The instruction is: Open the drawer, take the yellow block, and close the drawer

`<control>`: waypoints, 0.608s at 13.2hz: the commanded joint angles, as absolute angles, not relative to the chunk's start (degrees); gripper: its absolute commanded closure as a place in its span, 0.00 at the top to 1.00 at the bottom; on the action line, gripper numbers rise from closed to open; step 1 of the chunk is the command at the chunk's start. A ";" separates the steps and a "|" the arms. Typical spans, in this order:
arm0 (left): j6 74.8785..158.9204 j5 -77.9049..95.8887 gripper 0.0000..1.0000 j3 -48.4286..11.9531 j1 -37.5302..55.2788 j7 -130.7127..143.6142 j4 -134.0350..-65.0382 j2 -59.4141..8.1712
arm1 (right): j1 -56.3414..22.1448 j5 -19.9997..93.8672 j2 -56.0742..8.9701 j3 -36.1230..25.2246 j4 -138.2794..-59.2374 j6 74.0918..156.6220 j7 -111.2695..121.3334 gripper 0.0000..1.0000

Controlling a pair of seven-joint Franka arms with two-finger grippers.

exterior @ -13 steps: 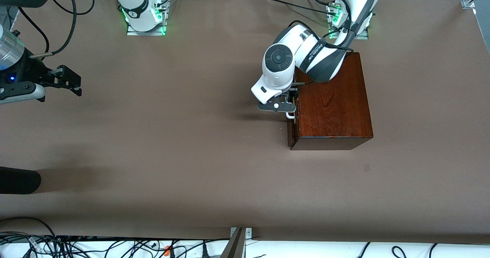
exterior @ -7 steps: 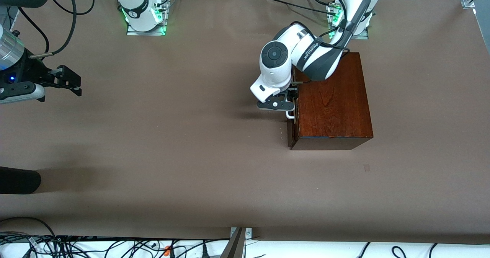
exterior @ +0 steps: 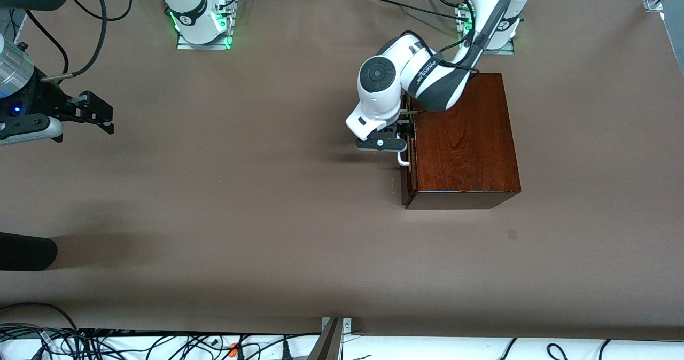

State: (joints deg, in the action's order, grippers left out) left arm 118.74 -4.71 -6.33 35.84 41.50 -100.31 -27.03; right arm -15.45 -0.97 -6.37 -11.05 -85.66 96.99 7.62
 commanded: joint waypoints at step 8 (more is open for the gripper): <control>124.63 0.52 1.00 -6.24 37.96 45.61 -93.45 -30.57 | -15.29 -1.05 -6.24 -11.07 -85.43 96.68 7.73 1.00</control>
